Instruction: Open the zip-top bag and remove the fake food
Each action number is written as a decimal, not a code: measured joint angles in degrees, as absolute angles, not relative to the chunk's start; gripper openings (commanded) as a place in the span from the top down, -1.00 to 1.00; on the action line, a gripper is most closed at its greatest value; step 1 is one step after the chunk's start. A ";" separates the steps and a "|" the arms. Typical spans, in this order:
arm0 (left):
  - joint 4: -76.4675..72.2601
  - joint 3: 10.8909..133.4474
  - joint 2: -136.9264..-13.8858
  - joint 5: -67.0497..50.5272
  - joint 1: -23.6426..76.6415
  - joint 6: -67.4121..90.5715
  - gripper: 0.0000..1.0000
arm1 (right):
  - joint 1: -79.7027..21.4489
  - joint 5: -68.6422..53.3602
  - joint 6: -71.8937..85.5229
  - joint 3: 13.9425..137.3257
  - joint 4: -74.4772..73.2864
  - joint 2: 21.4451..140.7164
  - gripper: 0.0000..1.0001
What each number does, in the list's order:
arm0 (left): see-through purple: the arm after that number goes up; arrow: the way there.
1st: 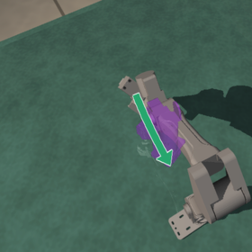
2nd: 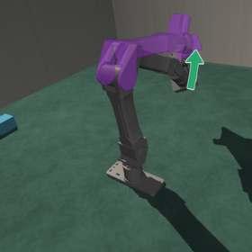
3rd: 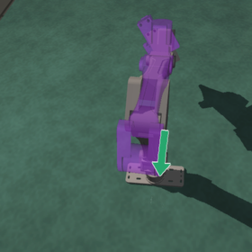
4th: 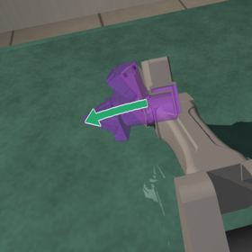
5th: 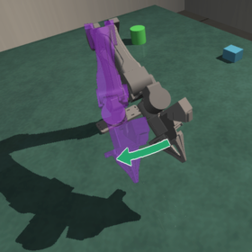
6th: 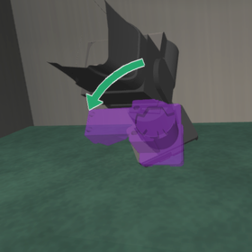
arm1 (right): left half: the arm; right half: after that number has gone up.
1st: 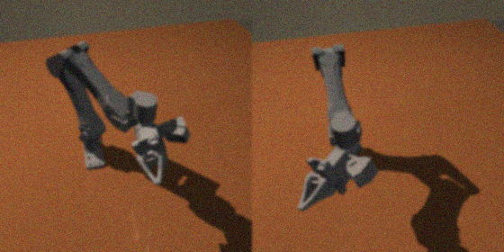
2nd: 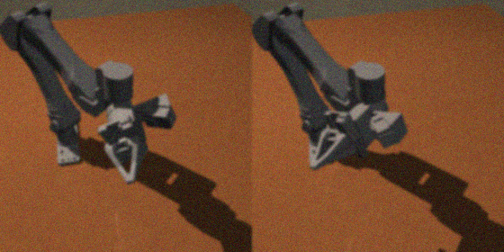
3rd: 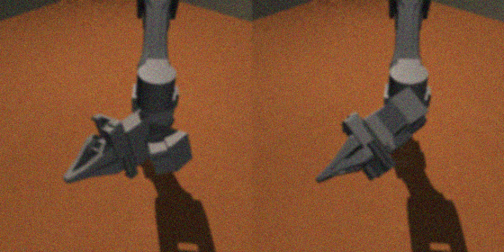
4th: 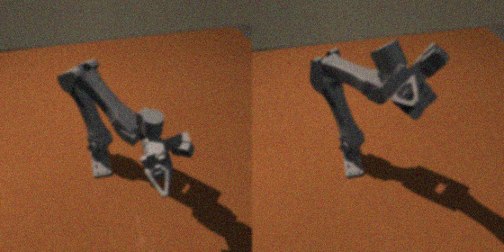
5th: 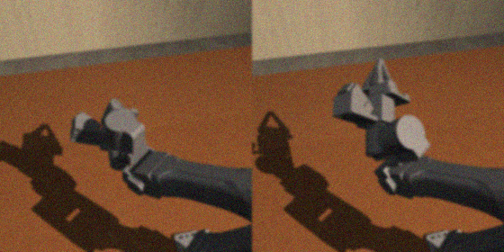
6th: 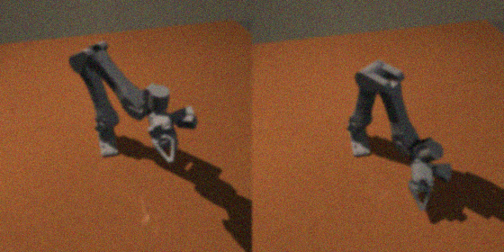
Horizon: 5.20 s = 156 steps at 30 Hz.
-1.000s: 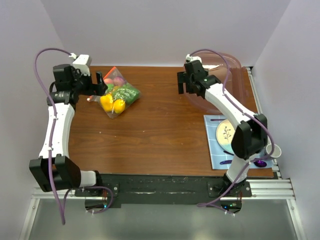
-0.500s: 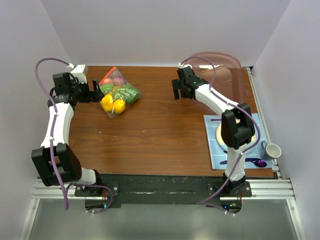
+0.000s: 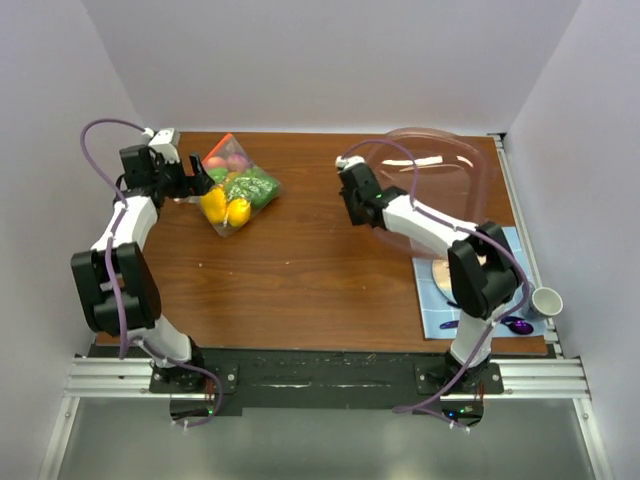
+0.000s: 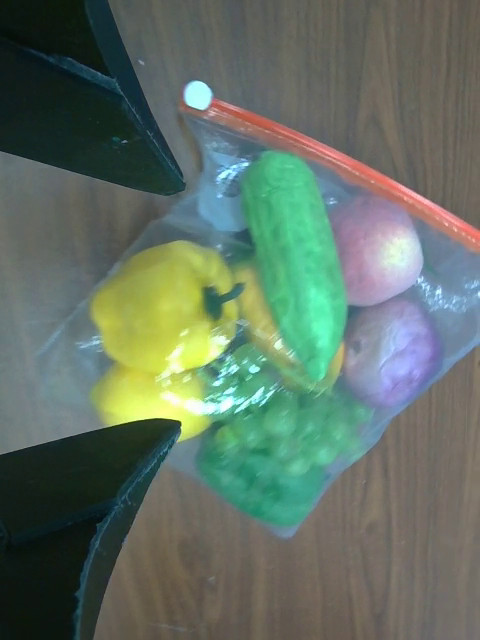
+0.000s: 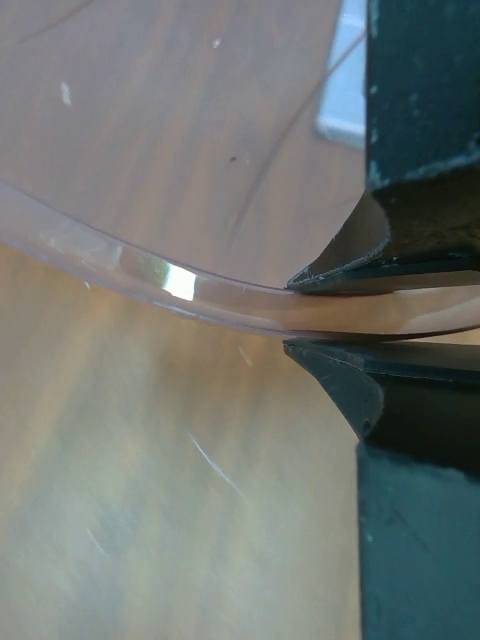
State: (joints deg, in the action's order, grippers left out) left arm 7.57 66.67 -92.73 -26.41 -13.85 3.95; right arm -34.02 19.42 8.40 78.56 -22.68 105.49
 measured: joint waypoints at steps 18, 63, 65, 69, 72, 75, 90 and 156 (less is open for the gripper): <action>-7.20 81.41 -114.06 -25.50 -13.85 13.45 -0.99 | -66.76 18.35 19.35 63.68 -23.57 91.68 0.68; 13.63 89.45 -100.90 -56.23 -16.27 6.83 1.00 | -80.97 33.98 14.79 75.02 -30.20 82.11 -0.74; 18.68 89.52 -96.82 -57.36 -16.38 2.72 1.00 | -79.50 33.87 12.97 76.27 -28.95 82.48 -0.75; 32.97 89.67 -90.24 -58.72 -16.45 -9.45 1.00 | -75.31 32.64 9.30 79.55 -26.61 83.79 -0.78; 45.84 89.08 -85.47 -57.91 -16.45 -21.04 1.00 | -71.92 31.31 5.93 81.60 -24.29 84.99 -0.82; 55.40 84.90 -79.29 -55.29 -16.47 -31.66 1.00 | -70.00 29.39 1.96 82.56 -21.45 85.71 -0.84; 75.77 73.69 -59.66 -47.11 -16.45 -54.37 1.00 | -70.24 4.91 -11.79 86.70 -13.63 92.29 -0.79; 73.73 73.19 -80.05 -75.75 -42.94 -67.46 0.58 | -52.21 -22.96 1.21 74.87 -0.95 94.78 1.00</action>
State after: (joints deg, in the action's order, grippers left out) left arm 73.73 73.19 -80.05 -75.75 -42.94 -67.46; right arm -52.21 -22.96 1.21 74.87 -0.95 94.78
